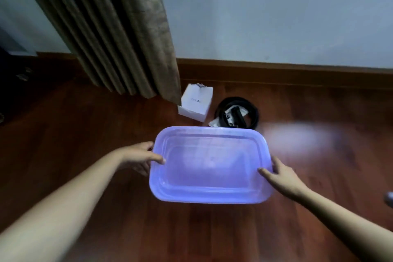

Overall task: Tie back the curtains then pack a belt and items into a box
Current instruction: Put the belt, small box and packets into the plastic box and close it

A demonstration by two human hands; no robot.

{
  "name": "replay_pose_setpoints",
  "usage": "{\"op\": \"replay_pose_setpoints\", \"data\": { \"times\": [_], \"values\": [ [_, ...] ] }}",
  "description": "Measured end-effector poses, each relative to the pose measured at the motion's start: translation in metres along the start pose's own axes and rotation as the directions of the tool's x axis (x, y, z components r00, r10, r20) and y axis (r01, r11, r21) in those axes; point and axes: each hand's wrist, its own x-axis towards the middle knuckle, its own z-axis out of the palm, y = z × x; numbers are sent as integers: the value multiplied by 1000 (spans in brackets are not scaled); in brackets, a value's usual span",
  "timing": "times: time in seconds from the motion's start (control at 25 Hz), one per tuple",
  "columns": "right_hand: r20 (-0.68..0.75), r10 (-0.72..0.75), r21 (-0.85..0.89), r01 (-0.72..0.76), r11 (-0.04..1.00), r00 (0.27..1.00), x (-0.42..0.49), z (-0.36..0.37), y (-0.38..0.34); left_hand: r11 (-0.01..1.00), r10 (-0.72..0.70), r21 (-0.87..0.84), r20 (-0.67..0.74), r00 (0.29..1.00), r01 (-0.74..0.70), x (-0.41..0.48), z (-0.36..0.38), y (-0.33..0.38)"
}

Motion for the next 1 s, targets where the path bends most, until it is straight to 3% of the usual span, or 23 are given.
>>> {"op": "replay_pose_setpoints", "data": {
  "times": [0.2,0.28,0.36,0.44,0.6,0.76,1.0],
  "values": [
    [-63,67,60,-63,996,996,-11,-8,53,981,-15,195,17,1000,12,30,46,24],
    [-41,39,107,-35,994,998,-11,-11,56,932,81,364,-188,979,-7,35,45,34],
    [-11,16,153,-14,988,1000,-9,-12,56,864,271,501,-368,889,-56,39,45,45],
    [-7,14,182,-13,983,1000,-6,-12,57,853,354,508,-387,851,-124,38,51,54],
    [-15,2,147,0,989,1000,-4,-8,58,888,353,439,-461,814,-137,41,55,56],
    [-33,-15,182,21,983,999,0,-7,60,843,348,531,-416,841,-86,40,51,60],
    [-17,-33,274,37,961,999,-2,-9,61,853,297,521,-424,856,-37,34,52,72]
  ]
}}
